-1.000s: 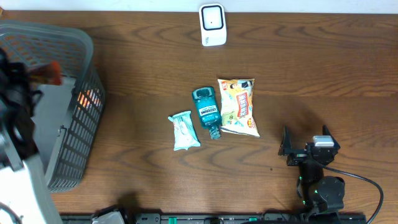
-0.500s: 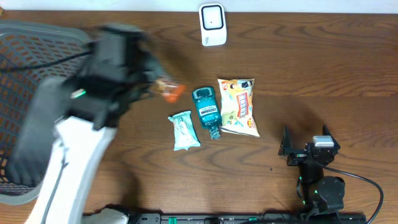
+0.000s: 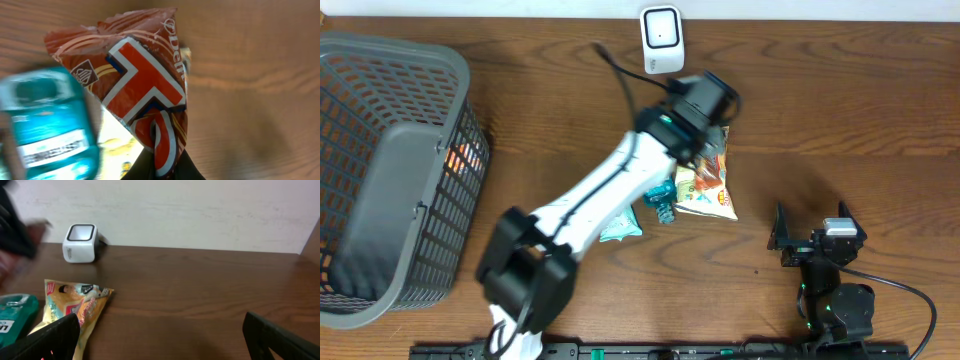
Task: Scan the item barcode
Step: 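Carry the red candy bar right and drop it beside the snack bag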
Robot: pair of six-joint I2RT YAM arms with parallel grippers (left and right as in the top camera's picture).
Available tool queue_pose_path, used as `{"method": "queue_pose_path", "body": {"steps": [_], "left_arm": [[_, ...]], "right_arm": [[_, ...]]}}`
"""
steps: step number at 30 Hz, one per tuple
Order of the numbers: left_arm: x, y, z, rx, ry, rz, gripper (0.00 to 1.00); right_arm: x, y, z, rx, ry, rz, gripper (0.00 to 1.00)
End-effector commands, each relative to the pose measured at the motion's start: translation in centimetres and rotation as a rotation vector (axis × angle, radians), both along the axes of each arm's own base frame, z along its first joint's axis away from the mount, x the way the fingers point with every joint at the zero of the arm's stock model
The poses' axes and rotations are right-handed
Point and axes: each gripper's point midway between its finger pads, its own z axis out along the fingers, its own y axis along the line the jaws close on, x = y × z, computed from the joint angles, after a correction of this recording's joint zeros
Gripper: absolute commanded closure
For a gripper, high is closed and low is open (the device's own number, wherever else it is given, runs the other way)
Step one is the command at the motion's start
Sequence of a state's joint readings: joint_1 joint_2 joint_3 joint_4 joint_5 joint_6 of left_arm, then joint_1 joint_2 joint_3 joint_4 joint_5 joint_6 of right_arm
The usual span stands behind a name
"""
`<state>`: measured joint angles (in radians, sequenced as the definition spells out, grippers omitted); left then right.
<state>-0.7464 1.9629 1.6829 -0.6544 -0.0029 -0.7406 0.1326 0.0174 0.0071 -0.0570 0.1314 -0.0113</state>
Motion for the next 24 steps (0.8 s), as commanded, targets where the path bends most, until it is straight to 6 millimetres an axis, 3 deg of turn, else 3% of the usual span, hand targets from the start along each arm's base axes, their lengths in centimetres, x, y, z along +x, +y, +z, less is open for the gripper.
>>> {"method": "queue_pose_path", "body": {"steps": [1,7,13,16,17,22,24], "left_arm": [[-1.2,-3.0,-2.2,0.025,-0.005,-0.087,0.93],[-2.4,-6.4,-4.1,0.008,-0.023,-0.149,0.93],[-2.1,-6.7,-4.0,0.002,-0.037,-0.145,0.92],[-2.1,-6.6,-4.1,0.006,-0.039,-0.142,0.61],[-2.1,-6.6,-4.0,0.004,-0.041,-0.143,0.56],[-2.0,-6.5,-3.3,0.025,-0.074,-0.201,0.51],[-1.9,-6.3,-2.0,0.036,-0.107,-0.241,0.44]], "right_arm": [[0.0,0.0,-0.1,-0.006,0.001,-0.003,0.01],[0.0,0.0,-0.1,-0.006,0.001,-0.003,0.01],[0.0,0.0,-0.1,-0.006,0.0,-0.003,0.01],[0.0,0.0,-0.1,-0.006,0.001,-0.003,0.01],[0.0,0.0,-0.1,-0.006,0.001,-0.003,0.01],[0.0,0.0,-0.1,-0.006,0.001,-0.003,0.01],[0.0,0.0,-0.1,-0.006,0.001,-0.003,0.01]]}}
